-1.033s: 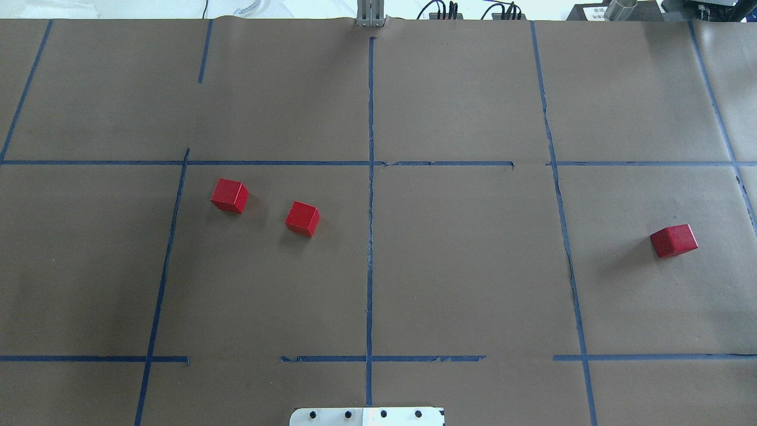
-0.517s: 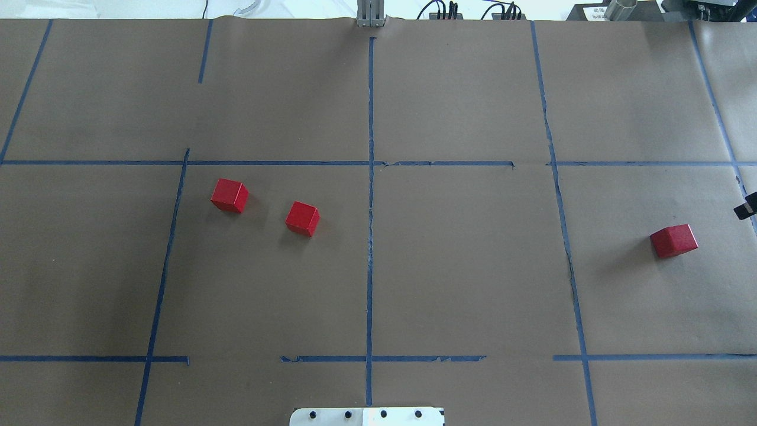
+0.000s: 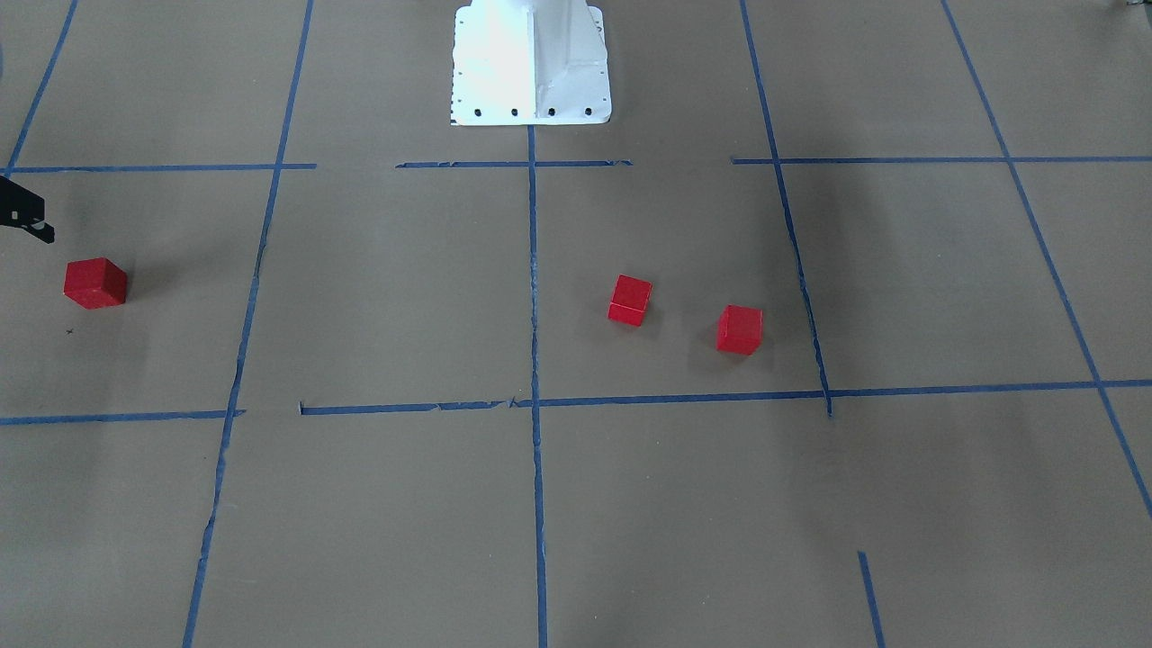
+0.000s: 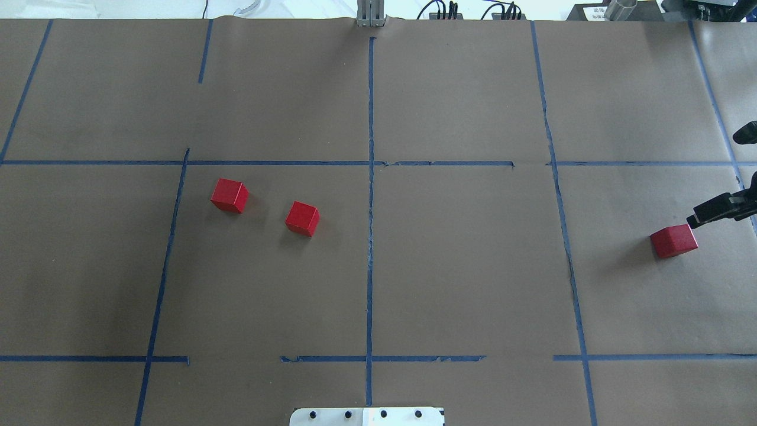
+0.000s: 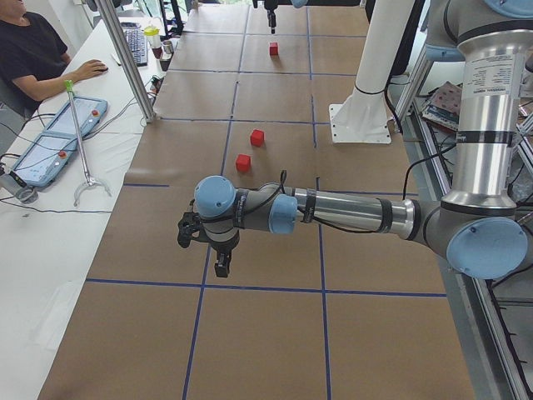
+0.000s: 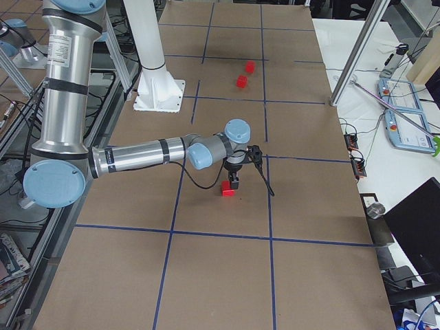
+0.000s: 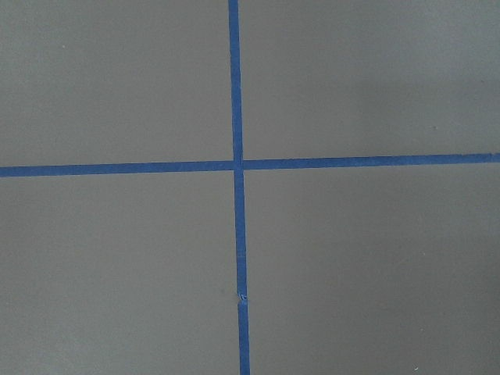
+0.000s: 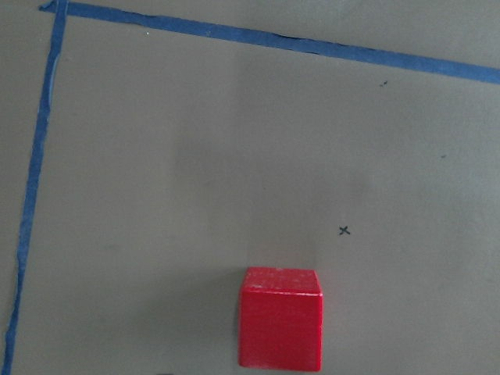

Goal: Form red blocks into L shape at center
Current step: 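Lower the right gripper onto the lone red cube and close it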

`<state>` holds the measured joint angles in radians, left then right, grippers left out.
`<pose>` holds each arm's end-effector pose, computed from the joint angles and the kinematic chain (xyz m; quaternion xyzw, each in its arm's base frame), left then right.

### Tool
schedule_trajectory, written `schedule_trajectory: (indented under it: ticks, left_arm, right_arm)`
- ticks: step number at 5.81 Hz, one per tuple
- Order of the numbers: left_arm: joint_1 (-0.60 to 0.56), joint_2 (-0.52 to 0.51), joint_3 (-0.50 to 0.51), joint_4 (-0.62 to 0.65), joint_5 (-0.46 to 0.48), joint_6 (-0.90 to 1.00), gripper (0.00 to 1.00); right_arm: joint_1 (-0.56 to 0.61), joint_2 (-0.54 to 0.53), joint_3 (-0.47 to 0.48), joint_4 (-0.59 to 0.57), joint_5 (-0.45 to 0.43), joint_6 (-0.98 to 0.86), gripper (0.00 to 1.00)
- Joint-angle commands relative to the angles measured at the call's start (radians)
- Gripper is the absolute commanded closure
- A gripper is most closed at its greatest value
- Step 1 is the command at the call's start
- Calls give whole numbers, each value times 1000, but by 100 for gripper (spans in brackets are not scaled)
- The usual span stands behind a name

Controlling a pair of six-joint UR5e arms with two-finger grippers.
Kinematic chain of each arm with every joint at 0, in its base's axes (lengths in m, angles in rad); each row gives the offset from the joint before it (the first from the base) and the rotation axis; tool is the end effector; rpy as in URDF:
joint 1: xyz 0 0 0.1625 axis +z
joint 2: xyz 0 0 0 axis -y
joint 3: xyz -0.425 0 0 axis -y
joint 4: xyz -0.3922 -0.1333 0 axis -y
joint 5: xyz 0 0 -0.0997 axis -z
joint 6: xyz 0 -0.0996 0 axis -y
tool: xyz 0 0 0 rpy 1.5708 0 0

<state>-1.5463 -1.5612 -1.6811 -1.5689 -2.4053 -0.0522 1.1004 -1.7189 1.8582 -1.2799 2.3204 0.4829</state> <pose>-0.0474 -0.4933 0.6048 0.0296 0.4062 0.0074 0.9133 -0.1441 -0.4278 0.5531 0.0124 -0.4089 -0.0725 0.9096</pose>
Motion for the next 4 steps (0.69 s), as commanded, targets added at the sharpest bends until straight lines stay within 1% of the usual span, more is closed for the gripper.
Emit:
schedule_trajectory:
  ticks: [1, 3, 4]
  left_arm:
    - [0, 0, 1, 0, 0, -2, 0]
    - [2, -2, 0, 0, 0, -2, 0]
    - [2, -5, -2, 0, 0, -2, 0]
  right_arm:
    - [-95, -2, -11, 25, -63, 150, 1]
    - [-116, -2, -42, 43, -131, 155, 1]
    - [-120, -2, -145, 197, -130, 158, 1]
